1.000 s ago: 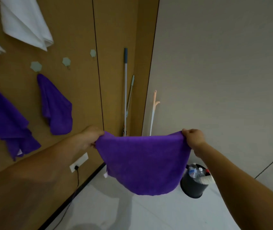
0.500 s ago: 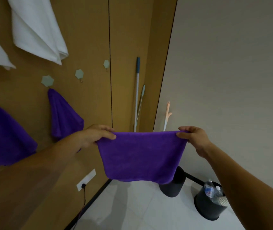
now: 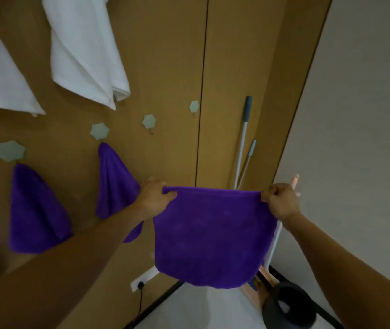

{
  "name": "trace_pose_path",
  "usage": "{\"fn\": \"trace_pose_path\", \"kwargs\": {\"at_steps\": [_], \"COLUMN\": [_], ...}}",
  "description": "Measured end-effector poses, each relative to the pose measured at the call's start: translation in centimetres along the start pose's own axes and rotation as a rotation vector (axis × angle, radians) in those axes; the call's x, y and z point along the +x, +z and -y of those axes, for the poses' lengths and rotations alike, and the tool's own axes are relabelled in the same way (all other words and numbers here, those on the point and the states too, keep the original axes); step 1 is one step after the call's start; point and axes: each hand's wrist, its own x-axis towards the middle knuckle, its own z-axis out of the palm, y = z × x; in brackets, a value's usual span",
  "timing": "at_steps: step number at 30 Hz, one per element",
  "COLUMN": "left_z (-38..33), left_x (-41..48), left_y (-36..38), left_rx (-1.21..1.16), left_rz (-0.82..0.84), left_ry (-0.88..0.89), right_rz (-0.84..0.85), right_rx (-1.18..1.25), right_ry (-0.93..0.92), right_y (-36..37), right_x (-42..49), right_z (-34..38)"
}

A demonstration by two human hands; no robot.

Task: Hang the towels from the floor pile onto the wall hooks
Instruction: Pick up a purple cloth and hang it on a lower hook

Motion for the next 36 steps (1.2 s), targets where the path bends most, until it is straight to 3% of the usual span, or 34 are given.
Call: {"fn": "trace_pose_path", "kwargs": {"at_steps": [2,6,10,14,20,23,25,29,33,36], "left_z": [-0.3,-1.3,-2.6,-3.0,-1.7,-0.7,0.0,0.9,0.9,1.2], "left_x": [1.4,3.1,4.8,5.9,7.7,8.7,9.8,12.4,14.9,16.1], "left_y": [0.7,0.8,0.3,-1.1,-3.8,-4.8,-5.6,-6.8,-7.5,-7.0], "left_rx": [0.052,-0.160,-0.400,-0.439,-0.452,-0.434,-0.289,-0.243,-0.042,0.140], "left_rz": [-0.174,-0.388,-0.576,-0.677,-0.673,-0.501,-0.437,-0.577,-0.820,-0.849], "left_ry": [-0.002,-0.030,-0.137,-0.156,-0.110,-0.055,-0.056,-0.045,-0.106,-0.227], "right_rz": [-0.009,0.128,0.531,0.869,0.752,0.688,0.635,0.515,0.377,0.318], "right_rx": [0.130,0.338,0.518,0.279,0.548,0.573,0.538,0.465,0.375,0.329], "right_ry": [-0.003,-0.092,-0.211,-0.445,-0.334,-0.298,-0.330,-0.411,-0.501,-0.518], "right_y": [1.8,4.7,6.5,8.3,13.3,16.0,17.6,20.4,22.4,24.2], "right_x": [2.5,7.2,9.3,10.9,12.6,12.9,13.4,14.6,15.8,16.5], "right_z": [0.8,2.5,5.5,8.6,13.0,15.0,16.3,18.2,20.5,21.0]}}
